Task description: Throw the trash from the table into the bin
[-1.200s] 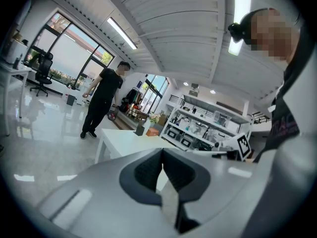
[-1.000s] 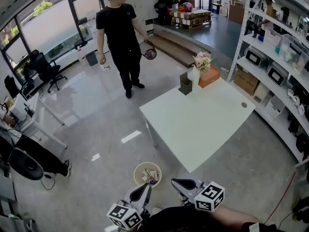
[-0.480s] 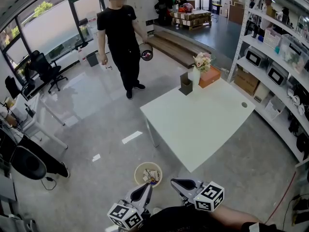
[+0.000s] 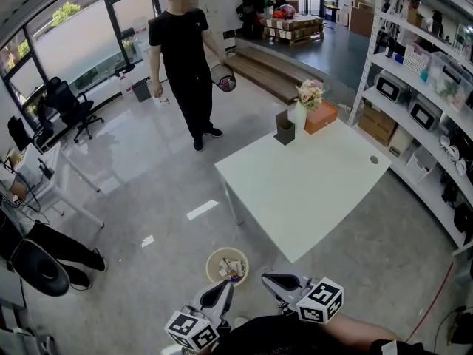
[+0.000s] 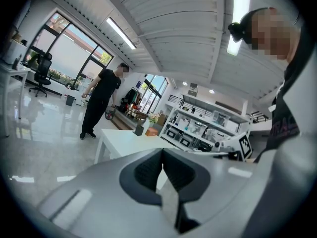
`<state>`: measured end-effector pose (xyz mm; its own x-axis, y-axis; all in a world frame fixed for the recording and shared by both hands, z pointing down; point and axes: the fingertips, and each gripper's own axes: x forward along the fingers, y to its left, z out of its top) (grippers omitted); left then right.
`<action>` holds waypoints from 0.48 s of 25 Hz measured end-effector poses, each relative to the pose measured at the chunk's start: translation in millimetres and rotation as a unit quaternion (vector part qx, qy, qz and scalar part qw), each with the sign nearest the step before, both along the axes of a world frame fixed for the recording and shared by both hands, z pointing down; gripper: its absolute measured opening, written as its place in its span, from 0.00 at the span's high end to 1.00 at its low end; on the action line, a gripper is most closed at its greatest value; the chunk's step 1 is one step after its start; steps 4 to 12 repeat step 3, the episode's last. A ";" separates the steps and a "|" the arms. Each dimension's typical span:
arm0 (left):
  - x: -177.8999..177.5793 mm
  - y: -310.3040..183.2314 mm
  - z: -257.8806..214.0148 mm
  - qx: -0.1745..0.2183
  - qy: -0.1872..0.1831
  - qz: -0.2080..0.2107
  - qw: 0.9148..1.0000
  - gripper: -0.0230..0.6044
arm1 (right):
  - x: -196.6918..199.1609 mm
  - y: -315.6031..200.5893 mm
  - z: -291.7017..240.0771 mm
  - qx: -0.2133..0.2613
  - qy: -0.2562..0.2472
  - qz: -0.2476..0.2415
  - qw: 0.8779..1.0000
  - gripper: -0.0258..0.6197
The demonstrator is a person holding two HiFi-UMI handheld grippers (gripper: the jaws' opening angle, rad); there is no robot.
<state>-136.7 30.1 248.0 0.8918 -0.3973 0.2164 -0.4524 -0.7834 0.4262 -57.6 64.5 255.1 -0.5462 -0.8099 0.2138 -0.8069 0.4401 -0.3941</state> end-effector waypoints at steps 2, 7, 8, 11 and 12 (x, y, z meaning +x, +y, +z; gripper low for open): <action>0.7 -0.4 -0.4 0.003 -0.001 0.001 1.000 0.95 | 0.2 -0.4 0.2 0.000 0.001 0.000 1.000 0.96; 1.0 -0.6 -0.7 0.005 -0.001 0.001 1.000 0.95 | 0.3 -0.7 0.4 0.000 0.001 -0.001 1.000 0.96; 1.0 -0.6 -0.7 0.005 -0.001 0.001 1.000 0.95 | 0.3 -0.7 0.4 0.000 0.001 -0.001 1.000 0.96; 1.0 -0.6 -0.7 0.005 -0.001 0.001 1.000 0.95 | 0.3 -0.7 0.4 0.000 0.001 -0.001 1.000 0.96; 1.0 -0.6 -0.7 0.005 -0.001 0.001 1.000 0.95 | 0.3 -0.7 0.4 0.000 0.001 -0.001 1.000 0.96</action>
